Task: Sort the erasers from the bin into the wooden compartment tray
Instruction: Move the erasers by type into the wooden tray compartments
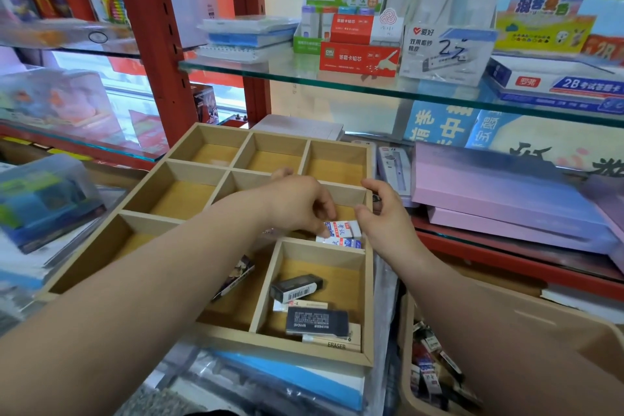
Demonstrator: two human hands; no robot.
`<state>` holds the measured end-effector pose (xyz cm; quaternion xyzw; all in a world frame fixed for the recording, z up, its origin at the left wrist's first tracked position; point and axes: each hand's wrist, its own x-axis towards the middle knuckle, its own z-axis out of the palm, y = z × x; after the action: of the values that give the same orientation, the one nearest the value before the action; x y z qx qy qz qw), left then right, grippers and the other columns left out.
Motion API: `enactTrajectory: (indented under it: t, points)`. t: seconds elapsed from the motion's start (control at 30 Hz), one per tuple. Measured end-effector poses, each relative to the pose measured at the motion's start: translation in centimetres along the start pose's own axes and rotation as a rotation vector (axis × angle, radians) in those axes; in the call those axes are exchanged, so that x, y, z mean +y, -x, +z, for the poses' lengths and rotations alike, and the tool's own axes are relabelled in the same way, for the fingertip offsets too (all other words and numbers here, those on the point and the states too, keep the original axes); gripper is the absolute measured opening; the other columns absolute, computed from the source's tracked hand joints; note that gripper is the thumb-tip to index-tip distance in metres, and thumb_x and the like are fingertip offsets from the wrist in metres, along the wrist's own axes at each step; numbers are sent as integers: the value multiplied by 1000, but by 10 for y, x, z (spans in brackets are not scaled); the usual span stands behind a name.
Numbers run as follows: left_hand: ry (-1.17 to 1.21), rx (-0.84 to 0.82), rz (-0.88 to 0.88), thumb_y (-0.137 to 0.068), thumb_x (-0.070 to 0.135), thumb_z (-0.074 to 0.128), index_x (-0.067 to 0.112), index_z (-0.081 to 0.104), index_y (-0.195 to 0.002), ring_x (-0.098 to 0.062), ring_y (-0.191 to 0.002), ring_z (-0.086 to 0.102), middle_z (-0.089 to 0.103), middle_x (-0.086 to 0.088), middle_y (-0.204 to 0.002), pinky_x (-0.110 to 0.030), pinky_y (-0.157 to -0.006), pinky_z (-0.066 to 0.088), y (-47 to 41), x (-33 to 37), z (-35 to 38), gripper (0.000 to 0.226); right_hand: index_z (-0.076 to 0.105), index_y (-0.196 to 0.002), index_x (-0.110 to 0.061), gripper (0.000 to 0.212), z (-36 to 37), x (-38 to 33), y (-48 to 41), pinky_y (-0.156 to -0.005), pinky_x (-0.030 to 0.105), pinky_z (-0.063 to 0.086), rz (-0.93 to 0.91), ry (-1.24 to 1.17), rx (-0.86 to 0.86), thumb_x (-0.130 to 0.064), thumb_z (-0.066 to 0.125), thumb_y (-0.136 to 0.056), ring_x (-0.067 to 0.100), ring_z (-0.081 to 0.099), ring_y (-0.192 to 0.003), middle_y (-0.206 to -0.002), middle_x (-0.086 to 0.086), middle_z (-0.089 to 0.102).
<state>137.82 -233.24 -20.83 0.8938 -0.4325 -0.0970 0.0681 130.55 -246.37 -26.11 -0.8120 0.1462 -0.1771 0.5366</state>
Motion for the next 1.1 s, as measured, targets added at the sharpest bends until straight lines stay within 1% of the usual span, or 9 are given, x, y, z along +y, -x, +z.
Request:
enactTrajectory:
  t: [0.1, 0.23, 0.33, 0.4, 0.57, 0.73, 0.87, 1.0, 1.1]
  points:
    - [-68, -16, -26, -79, 44, 64, 27, 62, -105, -5, -91, 44, 51, 19, -81, -31, -94, 15, -3, 2, -4, 31, 39, -131, -22, 43, 0, 2, -1, -88, 38, 51, 5, -12, 4, -10, 47, -90, 26, 51, -117, -134, 8, 43]
    - [-257, -53, -32, -87, 49, 51, 27, 63, -102, -8, -91, 42, 54, 14, -82, -35, -99, 16, -3, 7, -1, 29, 38, -131, -24, 43, 0, 4, -2, -62, 20, 49, 28, -55, -9, -11, 46, -92, 25, 56, -111, -134, 8, 43]
    - [-140, -18, -53, -89, 41, 52, 27, 63, -106, -10, -102, 46, 59, 14, -88, -34, -97, 17, -5, 10, 4, 24, 39, -131, -22, 44, 0, 5, -3, -83, 33, 52, 3, -25, 17, -9, 47, -90, 27, 52, -116, -134, 10, 44]
    - [-71, 40, -73, -90, 34, 54, 26, 62, -111, -11, -109, 46, 59, 14, -94, -34, -100, 16, -4, 10, 5, 24, 39, -131, -22, 44, 1, 4, -2, -81, 31, 51, 4, -30, 12, -9, 47, -90, 27, 53, -115, -133, 11, 45]
    - [-57, 41, -69, -91, 33, 52, 30, 58, -116, -8, -104, 44, 44, 21, -72, -34, -101, 13, -2, 6, 7, 26, 39, -131, -21, 44, 1, 4, -3, -95, 43, 47, 1, -24, 2, -9, 47, -90, 27, 52, -116, -132, 12, 45]
    - [-69, 9, 15, -98, 27, 37, 28, 54, -123, -9, -124, 38, 54, 11, -124, -42, -110, -1, -3, 8, 10, 30, 39, -132, -21, 44, 2, 3, -2, -102, 46, 41, -5, -15, 7, -10, 47, -90, 29, 49, -119, -135, 11, 43]
    - [-3, -31, 7, -99, 20, 34, 31, 59, -117, -6, -123, 41, 60, 13, -119, -41, -110, -10, -2, 9, 10, 33, 38, -133, -20, 45, 1, 5, -3, -97, 39, 42, -23, 0, 6, -10, 46, -90, 24, 49, -110, -134, 13, 43]
    - [101, 99, 25, -95, 26, 44, 31, 59, -116, -3, -121, 41, 59, 16, -118, -38, -110, -8, 13, 7, 4, 26, 38, -132, -20, 44, 1, 6, -4, -99, 40, 45, -33, 3, 19, -10, 47, -90, 28, 50, -118, -134, 12, 43]
    - [149, 96, 86, -87, 37, 55, 33, 63, -102, 13, -93, 44, 56, 26, -93, -30, -108, -8, 41, 4, -2, 18, 38, -132, -20, 44, 1, 9, -6, -74, 20, 50, -42, 14, 20, -11, 46, -91, 26, 53, -111, -134, 12, 43]
